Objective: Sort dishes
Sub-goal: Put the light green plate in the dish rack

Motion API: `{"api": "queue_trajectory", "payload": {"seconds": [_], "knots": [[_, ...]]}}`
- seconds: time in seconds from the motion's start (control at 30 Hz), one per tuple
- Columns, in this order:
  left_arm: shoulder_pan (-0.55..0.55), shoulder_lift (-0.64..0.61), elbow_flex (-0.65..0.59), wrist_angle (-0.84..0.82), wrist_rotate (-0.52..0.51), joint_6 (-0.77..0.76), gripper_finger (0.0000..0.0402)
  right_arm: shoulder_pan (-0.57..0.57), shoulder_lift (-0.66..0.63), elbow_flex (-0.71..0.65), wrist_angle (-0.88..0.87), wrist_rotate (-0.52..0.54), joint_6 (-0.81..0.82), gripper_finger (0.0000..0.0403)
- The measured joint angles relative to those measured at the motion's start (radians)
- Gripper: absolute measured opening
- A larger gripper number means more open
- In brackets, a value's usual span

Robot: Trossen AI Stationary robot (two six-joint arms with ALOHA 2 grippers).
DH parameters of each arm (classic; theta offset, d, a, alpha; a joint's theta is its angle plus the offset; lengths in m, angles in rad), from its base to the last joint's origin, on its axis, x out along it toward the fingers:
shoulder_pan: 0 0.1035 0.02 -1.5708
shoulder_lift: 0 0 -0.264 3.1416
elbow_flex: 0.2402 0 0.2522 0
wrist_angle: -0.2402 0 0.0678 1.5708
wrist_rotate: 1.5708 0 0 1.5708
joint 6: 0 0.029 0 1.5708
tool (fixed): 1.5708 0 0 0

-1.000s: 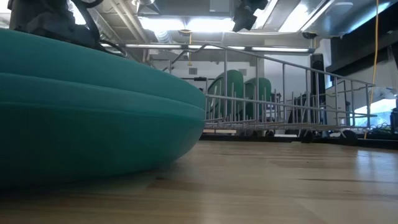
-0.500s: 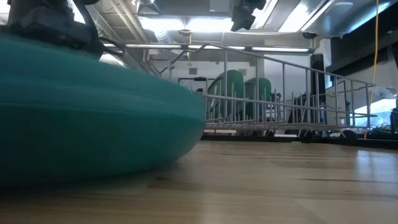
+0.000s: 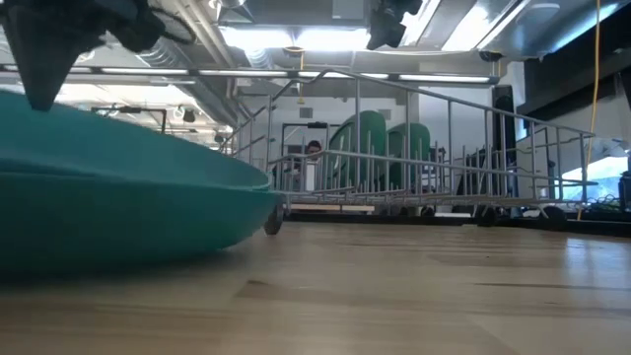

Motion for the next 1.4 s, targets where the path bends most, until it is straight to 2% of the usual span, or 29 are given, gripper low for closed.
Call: {"api": "queue_trajectory", "payload": {"seconds": [0.2, 0.57, 0.83, 0.97, 1.2, 1.4], "knots": [[0.0, 0.0, 0.093, -0.117, -0.054, -0.003, 0.0, 0.0, 0.0, 0.0, -0.001, 0.0, 0.015, 0.0161], [-0.001, 0.0, 0.21, -0.142, -0.08, 0.019, 0.0, 0.0, 0.0, 0.0, 0.001, -0.006, 0.019, 0.0161], [-0.001, -0.001, 0.277, -0.195, -0.07, 0.025, 0.0, 0.0, 0.0, 0.0, 0.002, -0.164, 0.065, 0.0161], [-0.001, -0.005, 0.288, -0.196, -0.069, 0.026, 0.0, 0.011, 0.0, 0.0, 0.004, -0.183, 0.062, 0.0161], [-0.012, -0.009, 0.308, -0.195, -0.036, 0.046, 0.0, 0.082, 0.0, 0.0, -0.037, -0.175, -0.131, 0.0161], [-0.018, -0.018, 0.332, -0.195, -0.019, 0.049, 0.0, 0.199, 0.0, 0.0, -0.01, -0.146, -0.237, 0.0161]]}}
